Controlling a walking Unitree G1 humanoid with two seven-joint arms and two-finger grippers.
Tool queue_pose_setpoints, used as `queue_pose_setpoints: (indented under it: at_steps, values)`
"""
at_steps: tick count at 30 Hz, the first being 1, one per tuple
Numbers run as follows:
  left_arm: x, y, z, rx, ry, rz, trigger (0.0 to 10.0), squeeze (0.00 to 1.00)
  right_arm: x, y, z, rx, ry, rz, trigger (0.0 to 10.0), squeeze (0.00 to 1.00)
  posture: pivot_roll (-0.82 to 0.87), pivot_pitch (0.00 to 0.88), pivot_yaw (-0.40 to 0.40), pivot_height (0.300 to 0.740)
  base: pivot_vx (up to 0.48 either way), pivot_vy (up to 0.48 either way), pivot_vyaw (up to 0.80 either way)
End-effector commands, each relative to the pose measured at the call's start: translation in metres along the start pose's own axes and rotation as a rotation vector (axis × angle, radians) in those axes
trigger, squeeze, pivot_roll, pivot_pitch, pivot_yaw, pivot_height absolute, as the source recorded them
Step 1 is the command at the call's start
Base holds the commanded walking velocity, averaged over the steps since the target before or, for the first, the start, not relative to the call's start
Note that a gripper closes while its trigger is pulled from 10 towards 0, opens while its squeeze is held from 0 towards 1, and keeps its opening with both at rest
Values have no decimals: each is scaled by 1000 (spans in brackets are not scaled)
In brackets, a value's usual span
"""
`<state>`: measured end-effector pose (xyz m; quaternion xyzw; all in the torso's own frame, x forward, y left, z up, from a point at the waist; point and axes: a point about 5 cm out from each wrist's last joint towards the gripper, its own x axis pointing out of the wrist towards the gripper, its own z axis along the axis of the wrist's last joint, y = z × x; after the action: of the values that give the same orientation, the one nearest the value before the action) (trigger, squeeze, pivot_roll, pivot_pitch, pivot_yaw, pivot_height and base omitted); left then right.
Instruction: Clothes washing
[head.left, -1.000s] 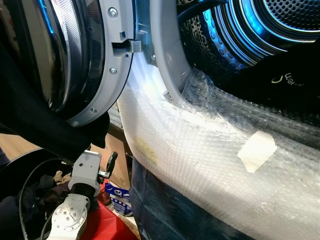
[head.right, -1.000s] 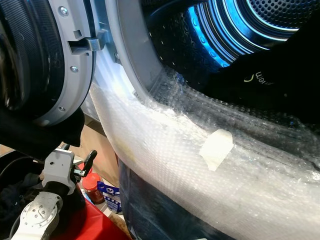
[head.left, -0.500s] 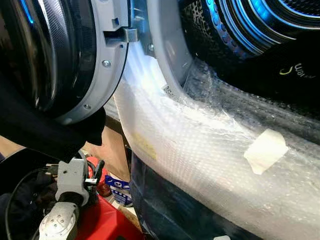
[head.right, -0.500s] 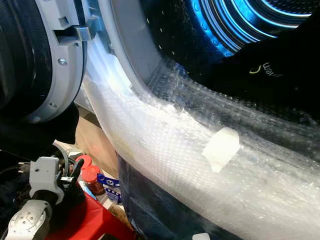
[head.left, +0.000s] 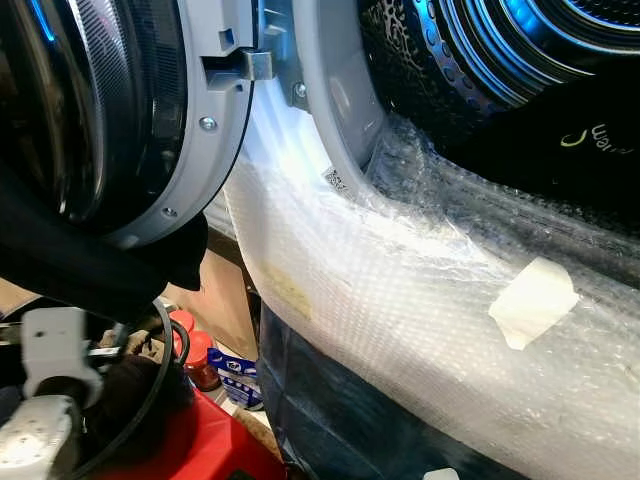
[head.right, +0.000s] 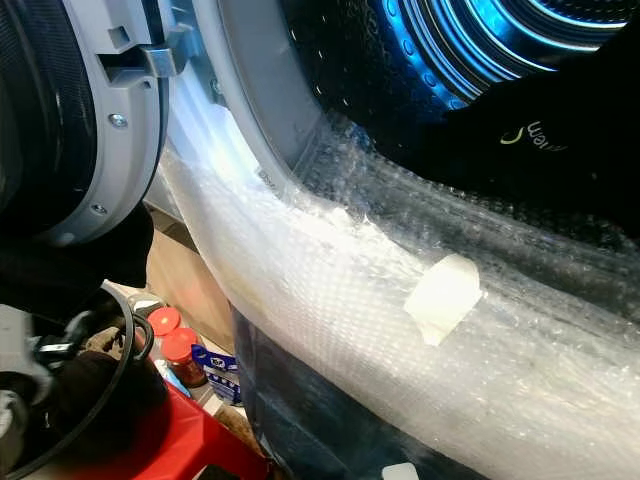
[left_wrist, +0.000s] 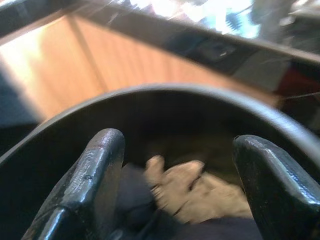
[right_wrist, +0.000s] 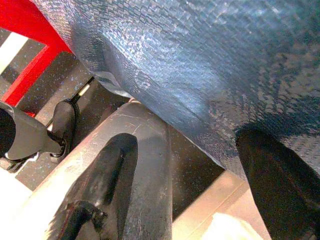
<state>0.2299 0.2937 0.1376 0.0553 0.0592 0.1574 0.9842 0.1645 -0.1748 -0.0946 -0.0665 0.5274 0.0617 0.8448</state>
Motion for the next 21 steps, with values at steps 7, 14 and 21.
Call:
queue_pose_setpoints:
  at_steps: [7,14,21]
  values:
    - [-10,10,-32,113,262,-119,10000,1000,-1,8,-18,-55,89,34,10000,0,168,147,6,740,0,0,0]
    - [-10,-9,-24,57,218,-240,10000,1000,-1,8,-21,-74,98,37,10000,0,173,134,0,740,0,0,0]
    - [-13,-15,-3,-7,97,-376,10000,1000,-1,8,-22,-78,99,38,10000,0,171,125,-1,740,0,0,0]
